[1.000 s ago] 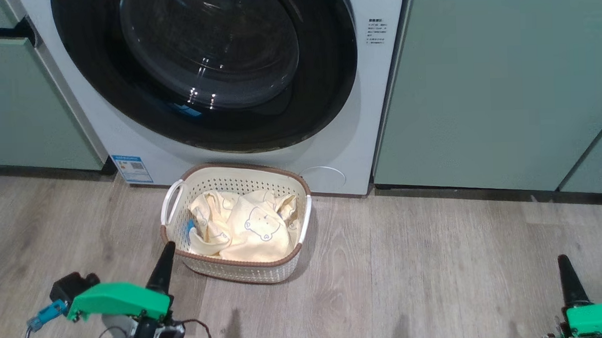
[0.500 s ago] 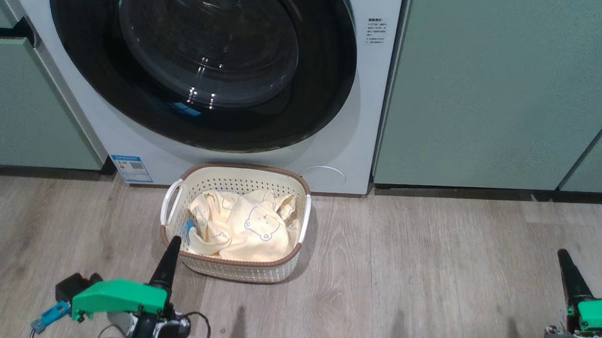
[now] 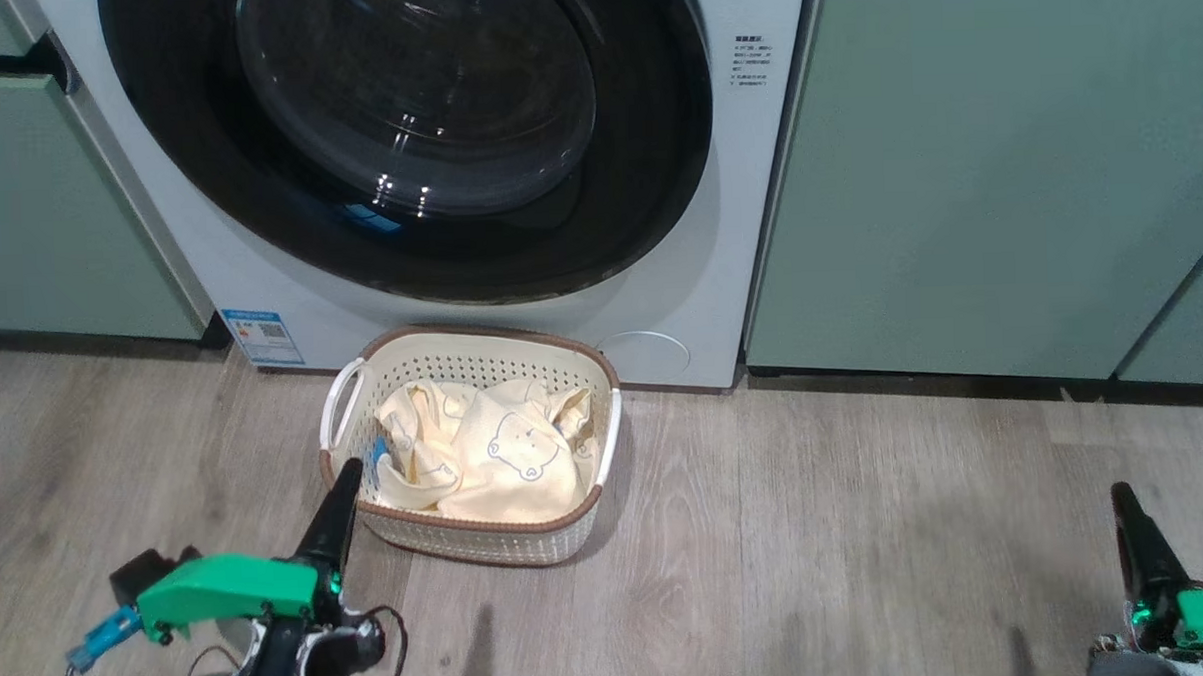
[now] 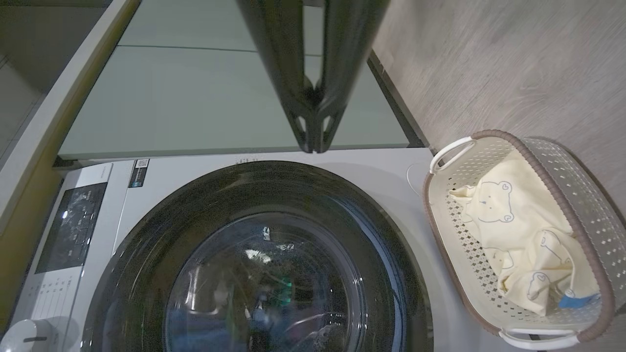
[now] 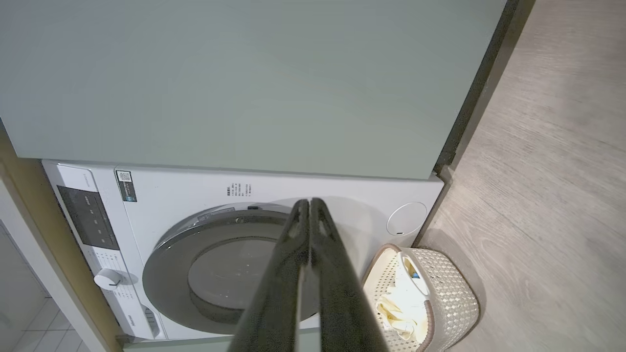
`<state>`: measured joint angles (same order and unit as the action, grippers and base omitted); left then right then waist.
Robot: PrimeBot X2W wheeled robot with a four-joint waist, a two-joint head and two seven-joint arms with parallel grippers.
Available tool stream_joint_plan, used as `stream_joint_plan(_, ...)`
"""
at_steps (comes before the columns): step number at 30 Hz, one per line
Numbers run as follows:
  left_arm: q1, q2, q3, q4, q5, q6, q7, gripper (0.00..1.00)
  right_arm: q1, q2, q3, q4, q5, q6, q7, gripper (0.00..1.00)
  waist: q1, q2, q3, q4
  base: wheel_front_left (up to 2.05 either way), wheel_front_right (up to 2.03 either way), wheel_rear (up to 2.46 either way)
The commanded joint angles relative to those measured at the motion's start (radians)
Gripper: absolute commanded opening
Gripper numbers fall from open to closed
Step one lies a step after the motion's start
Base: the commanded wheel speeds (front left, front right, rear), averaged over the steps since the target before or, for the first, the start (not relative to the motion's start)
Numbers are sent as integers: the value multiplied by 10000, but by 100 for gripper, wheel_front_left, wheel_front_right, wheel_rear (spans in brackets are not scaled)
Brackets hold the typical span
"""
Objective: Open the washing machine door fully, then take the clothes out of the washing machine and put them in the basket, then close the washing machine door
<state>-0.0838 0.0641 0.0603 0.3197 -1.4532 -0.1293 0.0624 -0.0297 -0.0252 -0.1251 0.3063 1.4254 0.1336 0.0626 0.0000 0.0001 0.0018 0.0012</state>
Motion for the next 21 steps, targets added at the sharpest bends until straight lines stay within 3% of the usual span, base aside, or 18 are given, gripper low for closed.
stream_joint_plan(1,-275,38,341,-440,-269,-12,117,0,-652,-227,138,-429,328,-25,112,0,0,-1,1,-1,0,0,0)
stream_joint_plan(13,-243,-134,533,-739,-1516,-14,500,0,-779,-249,116,-610,1792,-28,494,0,0,-1,13,-11,0,0,0)
stream_joint_plan(21,-242,-139,538,-747,-1552,-14,510,0,-782,-250,115,-616,1834,-29,505,0,0,-1,13,-12,0,0,0)
